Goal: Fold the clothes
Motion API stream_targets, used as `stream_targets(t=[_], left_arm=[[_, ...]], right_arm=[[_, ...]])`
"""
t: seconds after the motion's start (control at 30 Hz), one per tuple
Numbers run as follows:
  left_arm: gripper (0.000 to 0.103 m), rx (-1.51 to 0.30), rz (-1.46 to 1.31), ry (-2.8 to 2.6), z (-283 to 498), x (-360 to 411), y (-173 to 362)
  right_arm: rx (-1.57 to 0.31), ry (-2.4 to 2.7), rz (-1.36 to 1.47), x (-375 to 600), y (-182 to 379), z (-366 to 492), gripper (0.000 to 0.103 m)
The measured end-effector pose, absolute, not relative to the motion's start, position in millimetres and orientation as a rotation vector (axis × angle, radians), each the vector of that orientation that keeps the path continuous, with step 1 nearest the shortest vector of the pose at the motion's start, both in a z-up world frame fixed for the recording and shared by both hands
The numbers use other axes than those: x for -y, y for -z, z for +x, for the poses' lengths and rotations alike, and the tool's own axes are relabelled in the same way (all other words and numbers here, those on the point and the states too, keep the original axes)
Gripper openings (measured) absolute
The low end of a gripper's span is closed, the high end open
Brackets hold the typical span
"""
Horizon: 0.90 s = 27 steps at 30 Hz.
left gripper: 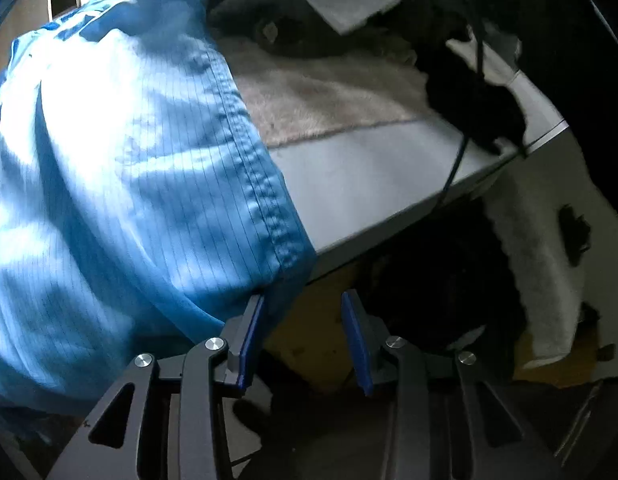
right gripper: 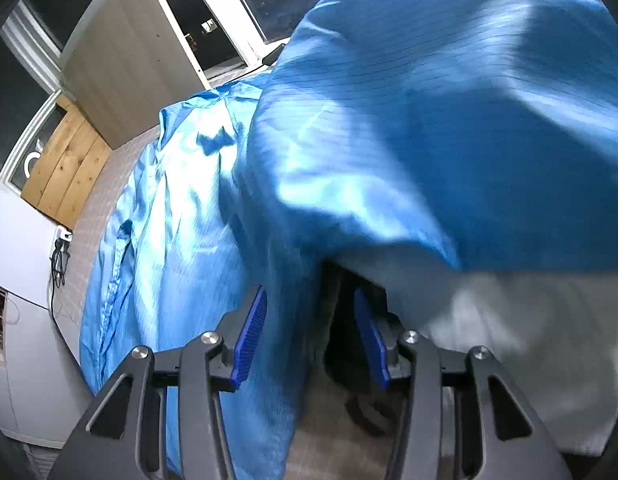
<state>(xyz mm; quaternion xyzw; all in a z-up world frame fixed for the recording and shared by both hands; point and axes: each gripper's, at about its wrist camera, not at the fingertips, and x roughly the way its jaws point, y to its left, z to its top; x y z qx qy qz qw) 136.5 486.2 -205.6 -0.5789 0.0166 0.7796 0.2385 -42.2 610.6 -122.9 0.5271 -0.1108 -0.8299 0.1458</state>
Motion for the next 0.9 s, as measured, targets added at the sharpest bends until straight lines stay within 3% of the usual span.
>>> stream_targets(t=[0.23,0.27,0.3,0.33,0.4,0.63,0.9], left_arm=[[0.033,0.050,-1.664,-2.101,127,-486,215],[0.029,0.050,-1.666,-2.107,127,-485,216],[0.023,0.050,-1.667,-2.112,126,-485,216],[0.006,0.053,-1.664,-2.122,126,-483,216],[0.006,0.081,-1.658,-2.128,126,-477,215],[0.002,0.134,-1.504,-2.177,133,-463,187],[0.002,0.323,-1.411,-2.228,142,-403,155]], right_arm=[[0.363,2.390,1.501,-609,127,-64,0.042],[0.343,2.414,1.482,-608,123,-65,0.036],[0.311,2.445,1.461,-606,119,-65,0.017],[0.275,2.469,1.444,-604,115,-64,0.012],[0.197,2.510,1.411,-599,108,-63,0.006],[-0.025,2.633,1.297,-582,78,-56,0.003],[-0.171,2.718,1.273,-563,65,-62,0.003]])
